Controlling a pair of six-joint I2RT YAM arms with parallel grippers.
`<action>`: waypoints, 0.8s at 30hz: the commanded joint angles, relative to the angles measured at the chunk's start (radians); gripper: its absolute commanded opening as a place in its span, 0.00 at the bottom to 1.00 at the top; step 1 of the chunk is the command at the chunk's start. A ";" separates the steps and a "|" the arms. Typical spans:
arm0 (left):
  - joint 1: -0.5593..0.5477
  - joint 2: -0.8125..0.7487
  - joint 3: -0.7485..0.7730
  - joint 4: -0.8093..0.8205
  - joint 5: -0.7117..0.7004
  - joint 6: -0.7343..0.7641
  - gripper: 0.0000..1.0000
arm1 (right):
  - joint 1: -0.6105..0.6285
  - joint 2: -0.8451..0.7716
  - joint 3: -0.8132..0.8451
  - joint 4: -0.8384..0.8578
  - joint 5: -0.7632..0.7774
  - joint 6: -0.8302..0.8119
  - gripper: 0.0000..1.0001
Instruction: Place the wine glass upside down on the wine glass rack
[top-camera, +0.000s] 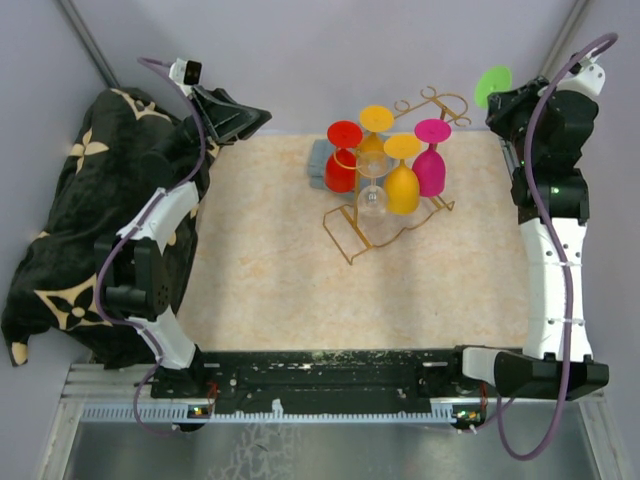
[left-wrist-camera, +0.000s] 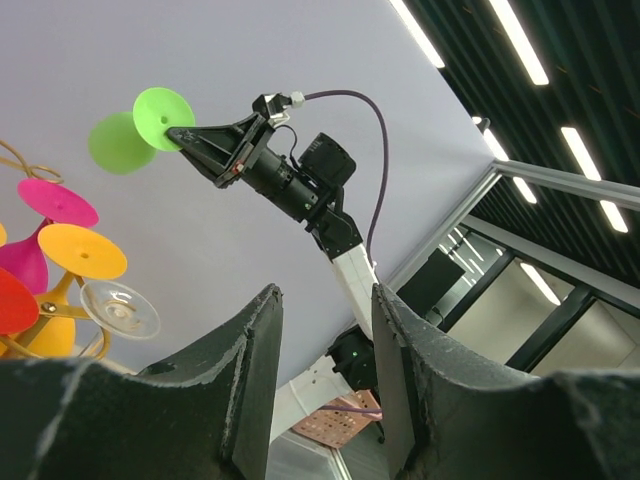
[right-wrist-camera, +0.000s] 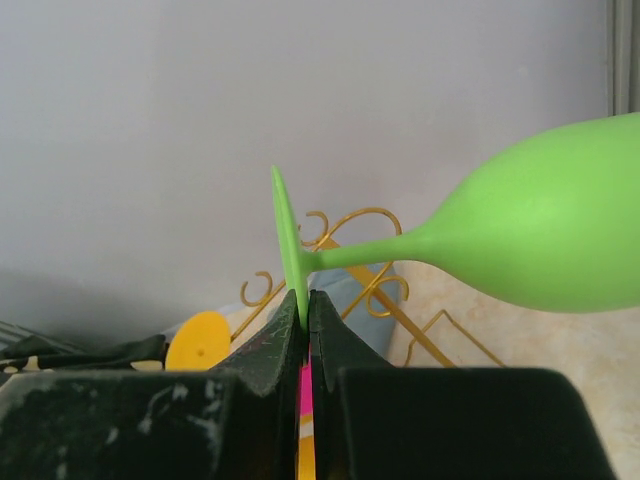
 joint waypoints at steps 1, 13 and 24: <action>0.000 -0.033 -0.017 0.202 0.014 -0.006 0.47 | -0.026 0.015 -0.005 0.002 -0.034 0.050 0.00; -0.001 -0.029 -0.020 0.205 0.011 -0.007 0.46 | -0.089 0.096 0.015 -0.090 -0.184 0.151 0.00; -0.001 -0.024 -0.018 0.199 0.008 -0.006 0.46 | -0.112 0.140 -0.009 -0.091 -0.304 0.229 0.00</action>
